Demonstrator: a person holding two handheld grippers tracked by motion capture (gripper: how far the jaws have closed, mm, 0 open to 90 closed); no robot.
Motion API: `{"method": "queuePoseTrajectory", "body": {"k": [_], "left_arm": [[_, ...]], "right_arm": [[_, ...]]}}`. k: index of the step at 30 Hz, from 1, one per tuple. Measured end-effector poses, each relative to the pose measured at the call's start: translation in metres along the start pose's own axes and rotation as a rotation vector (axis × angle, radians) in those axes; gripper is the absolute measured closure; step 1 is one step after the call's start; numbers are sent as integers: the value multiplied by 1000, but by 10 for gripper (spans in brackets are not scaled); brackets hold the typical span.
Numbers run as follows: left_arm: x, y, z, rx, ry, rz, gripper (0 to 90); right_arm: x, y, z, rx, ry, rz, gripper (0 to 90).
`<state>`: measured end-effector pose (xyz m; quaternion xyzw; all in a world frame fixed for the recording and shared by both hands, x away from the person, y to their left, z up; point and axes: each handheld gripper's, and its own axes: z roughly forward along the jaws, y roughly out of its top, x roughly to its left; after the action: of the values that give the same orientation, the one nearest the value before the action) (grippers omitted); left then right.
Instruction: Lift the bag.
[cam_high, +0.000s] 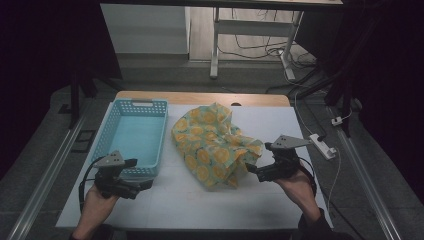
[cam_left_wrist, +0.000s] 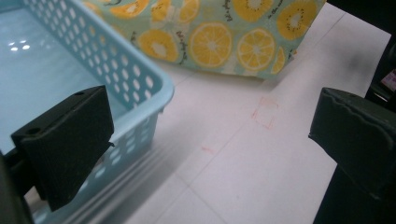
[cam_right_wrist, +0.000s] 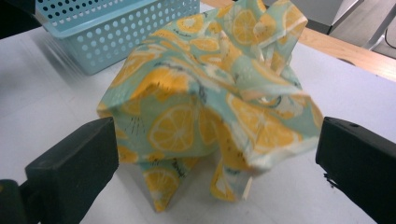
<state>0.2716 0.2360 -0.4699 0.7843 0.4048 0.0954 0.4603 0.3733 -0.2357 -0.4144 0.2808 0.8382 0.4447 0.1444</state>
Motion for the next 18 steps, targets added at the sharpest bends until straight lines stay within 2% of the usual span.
{"method": "queuePoseTrajectory", "body": {"k": [7, 18], "left_arm": [[0, -16, -16, -20, 38, -23, 0], [1, -43, -26, 0, 76, -70, 0]], "right_arm": [[2, -13, -10, -13, -18, 10, 0], [0, -39, -26, -12, -53, 64, 0]]}}
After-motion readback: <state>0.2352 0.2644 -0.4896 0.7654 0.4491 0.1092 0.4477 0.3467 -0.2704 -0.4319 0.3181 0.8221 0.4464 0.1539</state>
